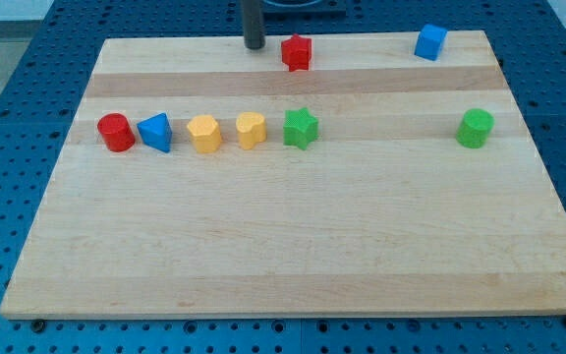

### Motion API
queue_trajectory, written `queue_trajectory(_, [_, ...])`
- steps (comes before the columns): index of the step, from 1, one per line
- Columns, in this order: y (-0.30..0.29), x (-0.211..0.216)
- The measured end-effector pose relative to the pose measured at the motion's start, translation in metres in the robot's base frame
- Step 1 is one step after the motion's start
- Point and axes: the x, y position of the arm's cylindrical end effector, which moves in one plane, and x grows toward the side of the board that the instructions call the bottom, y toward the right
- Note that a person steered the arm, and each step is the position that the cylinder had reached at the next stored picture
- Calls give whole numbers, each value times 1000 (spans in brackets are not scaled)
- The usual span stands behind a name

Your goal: Push the red star near to the green star

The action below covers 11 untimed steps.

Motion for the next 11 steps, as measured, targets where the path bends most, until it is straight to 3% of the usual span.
queue_trajectory(2, [56, 20])
queue_trajectory(5, [94, 82])
queue_trajectory(11, [121, 112])
